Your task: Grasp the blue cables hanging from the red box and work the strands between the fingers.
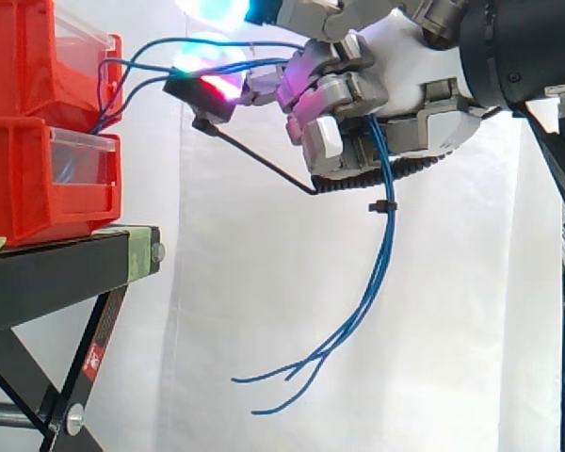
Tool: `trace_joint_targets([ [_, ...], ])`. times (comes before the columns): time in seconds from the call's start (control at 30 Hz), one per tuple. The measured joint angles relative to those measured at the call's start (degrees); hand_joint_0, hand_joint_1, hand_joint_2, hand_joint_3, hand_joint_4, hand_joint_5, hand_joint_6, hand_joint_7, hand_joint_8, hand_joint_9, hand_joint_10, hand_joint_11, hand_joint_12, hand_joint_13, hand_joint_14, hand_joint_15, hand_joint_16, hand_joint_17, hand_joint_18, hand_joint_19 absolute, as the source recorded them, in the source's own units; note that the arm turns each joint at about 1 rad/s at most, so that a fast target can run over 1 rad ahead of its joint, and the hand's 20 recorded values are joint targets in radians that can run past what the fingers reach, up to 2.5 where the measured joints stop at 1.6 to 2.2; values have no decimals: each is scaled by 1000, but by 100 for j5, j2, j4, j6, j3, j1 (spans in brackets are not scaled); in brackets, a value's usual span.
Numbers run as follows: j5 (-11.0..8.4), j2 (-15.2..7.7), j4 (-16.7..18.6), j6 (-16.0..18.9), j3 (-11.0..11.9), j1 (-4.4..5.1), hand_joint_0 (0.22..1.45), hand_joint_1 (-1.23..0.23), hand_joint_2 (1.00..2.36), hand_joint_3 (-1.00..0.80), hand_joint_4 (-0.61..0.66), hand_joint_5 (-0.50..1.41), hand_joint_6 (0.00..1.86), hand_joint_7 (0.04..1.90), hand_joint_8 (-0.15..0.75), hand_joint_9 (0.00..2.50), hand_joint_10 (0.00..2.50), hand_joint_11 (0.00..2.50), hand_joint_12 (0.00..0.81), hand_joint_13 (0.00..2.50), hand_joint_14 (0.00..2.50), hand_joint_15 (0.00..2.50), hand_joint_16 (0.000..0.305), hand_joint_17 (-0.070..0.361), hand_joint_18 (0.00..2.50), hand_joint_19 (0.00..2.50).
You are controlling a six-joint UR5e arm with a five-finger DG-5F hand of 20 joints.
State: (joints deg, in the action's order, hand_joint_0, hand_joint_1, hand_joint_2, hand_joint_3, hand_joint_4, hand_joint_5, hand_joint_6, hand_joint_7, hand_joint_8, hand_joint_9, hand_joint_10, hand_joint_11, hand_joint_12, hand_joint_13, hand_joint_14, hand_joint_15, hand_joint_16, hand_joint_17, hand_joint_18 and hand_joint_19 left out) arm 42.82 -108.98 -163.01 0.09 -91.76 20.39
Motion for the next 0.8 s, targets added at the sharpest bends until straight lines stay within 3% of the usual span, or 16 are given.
trace_joint_targets([
  [0.1, -1, 0, 4, 0, 0, 0, 1119, -802, 1018, -575, 120, -282, 978, 1126, 508, 1749, 2500, 2500, 556, 1850, 2500, 1780, 195, 146, 2296, 713],
  [0.2, -1, 0, 5, 0, 1, 0, 1114, -790, 1014, -688, 113, -238, 994, 1120, 508, 1749, 2500, 2500, 556, 1850, 2500, 1780, 195, 146, 2296, 713],
  [0.27, -1, 0, 6, 0, 1, 0, 1086, -784, 1011, -757, 127, -230, 1066, 1111, 508, 1749, 2500, 2500, 556, 1850, 2500, 1780, 195, 146, 2296, 713],
  [0.33, -1, 0, 6, 0, 0, 0, 1042, -749, 1010, -791, 140, -218, 1259, 1089, 508, 1749, 2500, 2500, 556, 1850, 2500, 1780, 195, 146, 2296, 713],
  [0.43, -1, 0, 6, 0, 1, 0, 1003, -728, 1010, -783, 177, -208, 1324, 1084, 508, 1749, 2500, 2500, 556, 1850, 2500, 1780, 195, 146, 2296, 713],
  [0.8, -1, -1, 6, 0, 0, 0, 899, -609, 1009, -805, 231, -107, 1366, 1198, 508, 1749, 2500, 2500, 556, 1850, 2500, 1780, 195, 146, 2296, 713],
])
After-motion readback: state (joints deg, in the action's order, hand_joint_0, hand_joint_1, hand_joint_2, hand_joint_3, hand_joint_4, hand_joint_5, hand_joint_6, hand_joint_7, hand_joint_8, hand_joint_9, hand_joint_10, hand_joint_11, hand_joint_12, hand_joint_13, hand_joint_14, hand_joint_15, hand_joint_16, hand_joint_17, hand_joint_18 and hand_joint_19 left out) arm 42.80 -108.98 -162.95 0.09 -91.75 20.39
